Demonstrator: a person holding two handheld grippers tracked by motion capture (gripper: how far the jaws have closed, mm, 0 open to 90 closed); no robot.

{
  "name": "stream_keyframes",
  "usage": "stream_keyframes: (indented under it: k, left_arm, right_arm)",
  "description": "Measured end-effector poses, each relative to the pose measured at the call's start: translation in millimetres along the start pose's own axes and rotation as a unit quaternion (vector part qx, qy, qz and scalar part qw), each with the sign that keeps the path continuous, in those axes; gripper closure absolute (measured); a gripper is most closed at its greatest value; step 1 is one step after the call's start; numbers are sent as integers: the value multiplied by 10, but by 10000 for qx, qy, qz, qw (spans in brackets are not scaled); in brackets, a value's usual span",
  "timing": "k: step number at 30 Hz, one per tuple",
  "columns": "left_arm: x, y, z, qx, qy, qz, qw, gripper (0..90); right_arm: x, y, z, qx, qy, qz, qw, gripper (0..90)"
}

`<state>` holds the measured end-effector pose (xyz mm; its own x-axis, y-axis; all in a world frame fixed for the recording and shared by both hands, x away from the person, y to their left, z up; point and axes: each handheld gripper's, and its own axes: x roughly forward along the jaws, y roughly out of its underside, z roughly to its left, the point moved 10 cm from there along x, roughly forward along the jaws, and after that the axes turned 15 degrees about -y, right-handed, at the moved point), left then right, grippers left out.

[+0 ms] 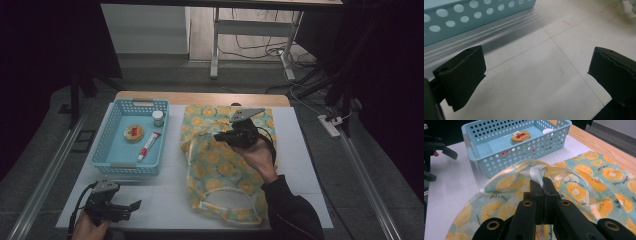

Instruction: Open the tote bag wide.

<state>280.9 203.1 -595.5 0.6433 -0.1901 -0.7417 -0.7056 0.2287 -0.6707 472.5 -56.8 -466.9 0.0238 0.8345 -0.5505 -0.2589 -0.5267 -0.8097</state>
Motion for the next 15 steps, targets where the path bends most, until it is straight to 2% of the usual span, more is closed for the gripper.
stream_keyframes:
  k: [15]
  left_arm:
    - [-3, -1, 11, -72, 24, -5, 10000, 13]
  right_arm:
    - [20, -206, -33, -91, -29, -229, 9997, 895]
